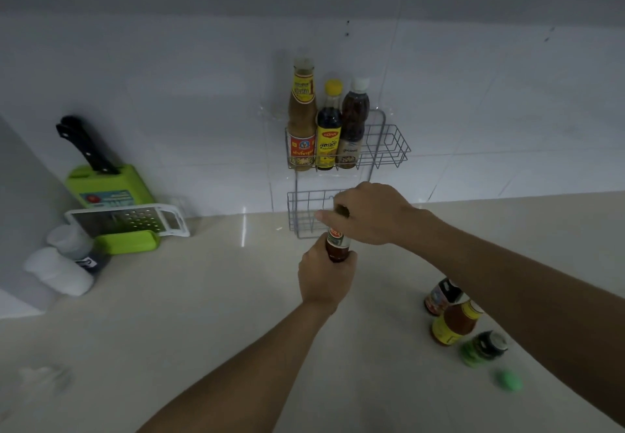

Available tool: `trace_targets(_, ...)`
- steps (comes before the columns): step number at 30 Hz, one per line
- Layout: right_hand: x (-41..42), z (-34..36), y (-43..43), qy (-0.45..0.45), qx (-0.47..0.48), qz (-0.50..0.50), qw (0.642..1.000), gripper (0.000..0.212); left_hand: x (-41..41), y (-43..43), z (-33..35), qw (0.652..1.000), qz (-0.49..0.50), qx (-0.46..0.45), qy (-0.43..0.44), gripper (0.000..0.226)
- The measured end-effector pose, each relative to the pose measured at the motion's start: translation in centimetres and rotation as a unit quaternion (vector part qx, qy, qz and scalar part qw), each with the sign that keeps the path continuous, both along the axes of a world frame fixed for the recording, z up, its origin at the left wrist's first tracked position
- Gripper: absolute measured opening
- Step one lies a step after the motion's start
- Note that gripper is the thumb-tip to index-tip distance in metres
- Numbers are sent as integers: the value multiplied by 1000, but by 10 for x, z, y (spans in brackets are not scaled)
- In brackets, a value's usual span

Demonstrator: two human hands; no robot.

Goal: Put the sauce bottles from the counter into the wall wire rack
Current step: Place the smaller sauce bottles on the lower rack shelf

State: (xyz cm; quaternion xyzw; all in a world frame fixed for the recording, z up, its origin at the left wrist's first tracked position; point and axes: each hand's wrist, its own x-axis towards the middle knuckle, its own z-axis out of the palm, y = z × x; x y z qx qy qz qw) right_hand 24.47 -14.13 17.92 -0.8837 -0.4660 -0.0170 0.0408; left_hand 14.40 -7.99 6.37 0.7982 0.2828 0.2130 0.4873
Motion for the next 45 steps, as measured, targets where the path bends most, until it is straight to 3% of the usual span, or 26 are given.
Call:
trace_targets(6, -12, -11, 9, -2, 54, -79, 995, 58, 4, 9, 0, 1000, -15, -15, -9, 13)
trace_targets(8, -12, -16, 9, 100, 108, -101, 984, 61, 4, 11, -3, 1000, -7, -28, -3, 17)
trace_targets(11, -11, -27, -1, 304, 185, -122, 927, 55, 6, 16, -2, 999, -14, -49, -12, 36)
trace_targets(13, -11, -43, -7, 363, 191, -104, 906, 41, 10, 20, 0, 998, -31, -45, -30, 44)
trace_targets(14, -10, -52, -8, 374, 200, -98, 900, 45, 13, 22, 0, 998, -41, -43, -32, 48)
trace_targets(19, -3, -66, -6, 346, 210, -80, 911, 48, 26, 35, -13, 990, -82, -106, -39, 72)
trace_targets(24, 12, -67, 7, 328, 240, -95, 909, 44, 44, 55, -28, 984, -109, -140, 11, 91)
trace_targets(28, 35, -62, 25, 301, 302, -113, 897, 40, 56, 82, -41, 983, -69, -120, 120, 77)
trace_targets(32, 53, -71, 45, 274, 339, -102, 894, 40, 61, 103, -35, 960, -53, -180, 210, 85)
trace_targets(37, 61, -95, 64, 273, 339, -90, 896, 40, 86, 125, -37, 944, -59, -235, 226, 95)
trace_targets(45, 76, -124, 93, 280, 261, -104, 918, 40, 94, 132, -50, 944, -70, -250, 204, 85)
